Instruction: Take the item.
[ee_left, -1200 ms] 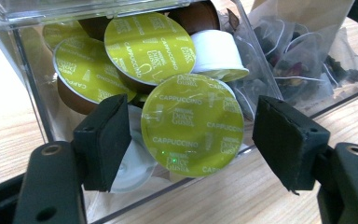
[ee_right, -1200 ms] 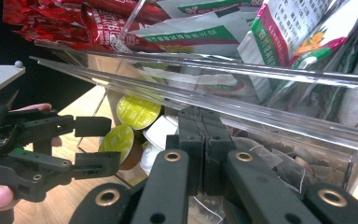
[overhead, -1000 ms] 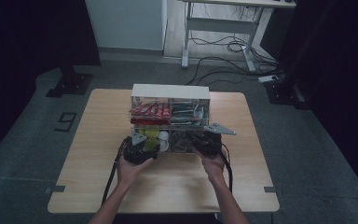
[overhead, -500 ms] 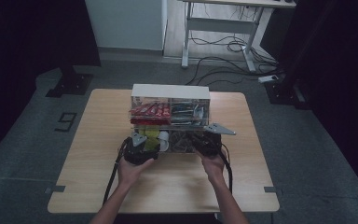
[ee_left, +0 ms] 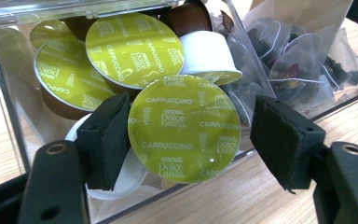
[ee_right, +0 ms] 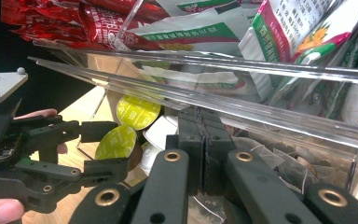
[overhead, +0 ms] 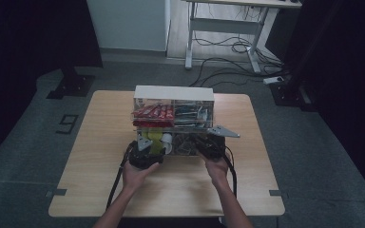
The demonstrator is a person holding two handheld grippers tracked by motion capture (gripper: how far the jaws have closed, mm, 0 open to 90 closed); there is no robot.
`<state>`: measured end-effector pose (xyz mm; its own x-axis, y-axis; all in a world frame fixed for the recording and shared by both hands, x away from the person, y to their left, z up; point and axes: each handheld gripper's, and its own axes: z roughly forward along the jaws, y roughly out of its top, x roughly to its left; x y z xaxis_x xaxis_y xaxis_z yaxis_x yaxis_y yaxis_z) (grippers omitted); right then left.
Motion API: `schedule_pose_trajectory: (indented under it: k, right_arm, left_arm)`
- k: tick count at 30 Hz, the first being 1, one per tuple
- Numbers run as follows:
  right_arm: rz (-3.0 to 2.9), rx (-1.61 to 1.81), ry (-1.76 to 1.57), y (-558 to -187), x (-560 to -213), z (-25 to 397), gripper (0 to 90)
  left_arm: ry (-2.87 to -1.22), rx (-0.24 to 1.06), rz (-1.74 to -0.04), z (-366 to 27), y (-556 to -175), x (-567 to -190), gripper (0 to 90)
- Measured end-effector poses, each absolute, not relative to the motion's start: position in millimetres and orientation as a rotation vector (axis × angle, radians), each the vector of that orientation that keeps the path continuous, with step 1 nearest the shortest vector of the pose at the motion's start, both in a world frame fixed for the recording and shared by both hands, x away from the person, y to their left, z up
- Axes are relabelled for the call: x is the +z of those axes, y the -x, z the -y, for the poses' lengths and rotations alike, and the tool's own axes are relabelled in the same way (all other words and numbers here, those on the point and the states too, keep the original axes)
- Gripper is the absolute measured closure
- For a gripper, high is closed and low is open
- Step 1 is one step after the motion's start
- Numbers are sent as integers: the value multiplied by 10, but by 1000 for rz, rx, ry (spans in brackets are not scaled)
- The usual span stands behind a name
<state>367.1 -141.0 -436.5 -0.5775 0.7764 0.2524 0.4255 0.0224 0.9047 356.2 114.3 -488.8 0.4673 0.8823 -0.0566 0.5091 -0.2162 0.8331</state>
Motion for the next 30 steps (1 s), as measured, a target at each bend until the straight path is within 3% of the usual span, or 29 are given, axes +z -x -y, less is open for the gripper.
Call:
schedule_pose_trajectory:
  k: [6,30]
  right_arm:
    - [-1991,1574,-1233,-3672,-4369,1409,880]
    - [-1989,1569,-1234,-3670,-4371,1411,879]
  left_arm:
    - [-1865,571,-1172,-1164,-3563,-4890,376]
    - [-1812,577,-1145,-1197,-3451,-4799,383]
